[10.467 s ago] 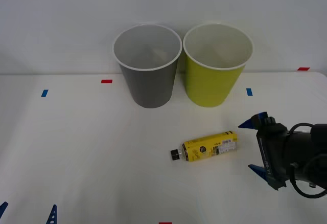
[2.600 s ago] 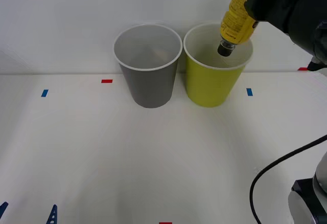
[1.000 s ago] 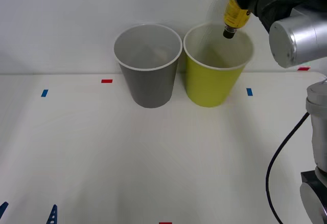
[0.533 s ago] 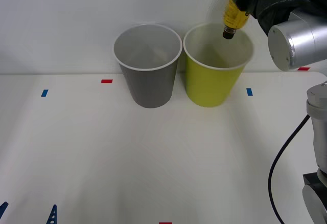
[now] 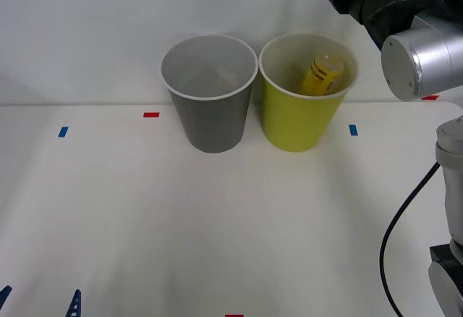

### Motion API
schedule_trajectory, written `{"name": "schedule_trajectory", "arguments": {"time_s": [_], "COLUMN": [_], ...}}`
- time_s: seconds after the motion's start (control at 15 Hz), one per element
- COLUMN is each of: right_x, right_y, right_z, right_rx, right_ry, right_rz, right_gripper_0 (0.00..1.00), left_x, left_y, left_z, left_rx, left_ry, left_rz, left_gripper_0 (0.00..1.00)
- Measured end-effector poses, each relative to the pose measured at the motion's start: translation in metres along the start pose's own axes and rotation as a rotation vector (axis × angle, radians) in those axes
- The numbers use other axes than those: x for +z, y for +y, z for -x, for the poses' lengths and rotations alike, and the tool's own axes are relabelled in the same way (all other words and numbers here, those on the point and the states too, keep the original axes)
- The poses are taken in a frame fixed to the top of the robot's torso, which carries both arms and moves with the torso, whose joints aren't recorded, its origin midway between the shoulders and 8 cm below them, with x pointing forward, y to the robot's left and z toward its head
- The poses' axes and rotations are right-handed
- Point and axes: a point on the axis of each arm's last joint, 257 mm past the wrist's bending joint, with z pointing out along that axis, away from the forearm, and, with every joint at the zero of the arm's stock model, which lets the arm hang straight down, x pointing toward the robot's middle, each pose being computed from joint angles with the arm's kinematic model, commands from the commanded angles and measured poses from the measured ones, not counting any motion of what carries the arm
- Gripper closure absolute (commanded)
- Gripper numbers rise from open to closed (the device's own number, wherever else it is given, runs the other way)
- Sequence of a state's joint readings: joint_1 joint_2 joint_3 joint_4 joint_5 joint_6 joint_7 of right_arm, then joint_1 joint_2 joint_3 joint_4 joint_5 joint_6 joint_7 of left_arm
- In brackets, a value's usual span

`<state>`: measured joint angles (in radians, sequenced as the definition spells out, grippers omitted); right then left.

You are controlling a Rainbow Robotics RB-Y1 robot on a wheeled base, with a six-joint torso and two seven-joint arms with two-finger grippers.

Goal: Put cans in the gray bin and PET bottles in the light green bin.

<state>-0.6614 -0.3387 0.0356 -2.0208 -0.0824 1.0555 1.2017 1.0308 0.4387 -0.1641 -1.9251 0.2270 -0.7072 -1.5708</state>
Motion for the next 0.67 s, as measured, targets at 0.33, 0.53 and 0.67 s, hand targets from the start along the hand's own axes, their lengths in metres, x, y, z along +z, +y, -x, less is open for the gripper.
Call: {"name": "schedule_trajectory", "arguments": {"time_s": [0.33, 0.53, 0.67], "right_x": [-0.003, -0.035, -0.064], "right_y": [0.0, 0.002, 0.002], "right_z": [0.001, 0.002, -0.004], "right_rx": [0.004, 0.004, 0.008], "right_ry": [0.003, 0.022, 0.006], "right_rz": [-0.002, -0.01, 0.001], "right_gripper_0": [0.0, 0.0, 0.0], "left_x": [0.0, 0.0, 0.0], "left_y": [0.0, 0.0, 0.0], "left_z": [0.0, 0.0, 0.0], "left_rx": [0.0, 0.0, 0.0], "left_ry": [0.0, 0.0, 0.0], "left_rz": [0.0, 0.0, 0.0], "left_gripper_0": [0.0, 0.0, 0.0]}}
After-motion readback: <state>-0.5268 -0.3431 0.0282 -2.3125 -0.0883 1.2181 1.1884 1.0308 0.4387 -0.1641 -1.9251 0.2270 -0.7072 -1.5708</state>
